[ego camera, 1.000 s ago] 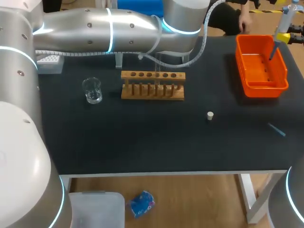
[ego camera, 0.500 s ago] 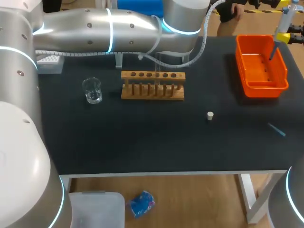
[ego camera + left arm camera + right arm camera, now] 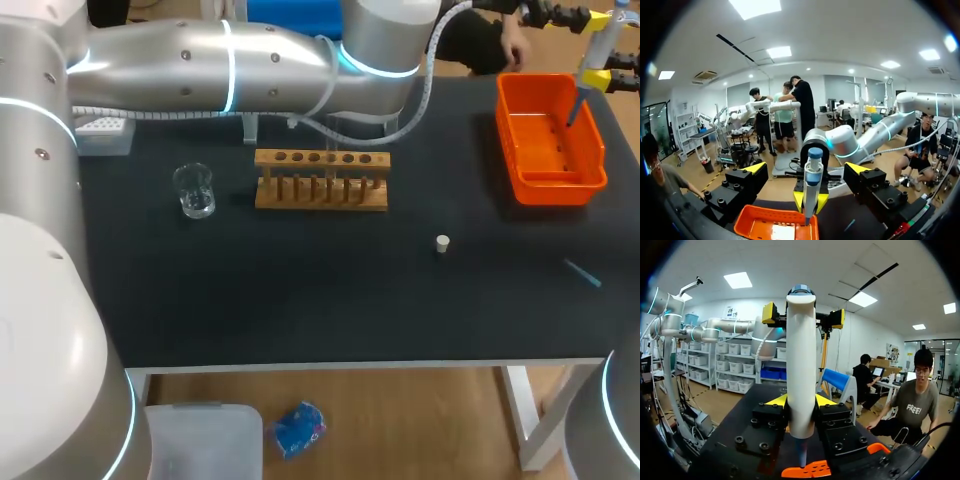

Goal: Invert the test tube, pick up the pipette, mount the tip to pipette, aspirate from beaker and dispense into the tube, eject the tip, return the pipette, and cap with the stopper.

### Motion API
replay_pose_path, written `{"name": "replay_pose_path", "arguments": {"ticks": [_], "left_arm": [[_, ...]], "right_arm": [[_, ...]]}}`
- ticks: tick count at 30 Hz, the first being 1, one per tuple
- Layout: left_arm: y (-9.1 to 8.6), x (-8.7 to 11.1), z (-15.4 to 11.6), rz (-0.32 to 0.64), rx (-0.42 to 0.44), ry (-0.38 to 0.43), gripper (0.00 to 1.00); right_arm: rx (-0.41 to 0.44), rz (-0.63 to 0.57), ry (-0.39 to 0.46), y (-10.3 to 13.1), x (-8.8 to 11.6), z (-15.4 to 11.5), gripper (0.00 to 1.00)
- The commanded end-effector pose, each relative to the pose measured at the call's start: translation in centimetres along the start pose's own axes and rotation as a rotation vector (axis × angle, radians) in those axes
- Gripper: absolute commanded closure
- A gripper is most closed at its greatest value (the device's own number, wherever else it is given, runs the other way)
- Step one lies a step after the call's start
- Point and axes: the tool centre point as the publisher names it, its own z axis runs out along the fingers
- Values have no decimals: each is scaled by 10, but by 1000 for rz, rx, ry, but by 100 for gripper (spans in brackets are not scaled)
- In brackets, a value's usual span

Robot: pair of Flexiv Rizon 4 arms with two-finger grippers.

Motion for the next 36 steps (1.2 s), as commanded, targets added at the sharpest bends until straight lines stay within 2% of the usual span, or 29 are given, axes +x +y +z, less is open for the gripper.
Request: {"name": "replay_pose_path", "arguments": {"ticks": [1,13,36], "left_arm": [[3,18,-17,-14,-9,-31,0],[22,55,-37,-60,-30,-43,0],[23,54,-37,-52,-33,-34,0]], "right_arm": [[4,0,0,1,0,0,100],[4,0,0,1,0,0,100],[4,0,0,1,0,0,100]]}}
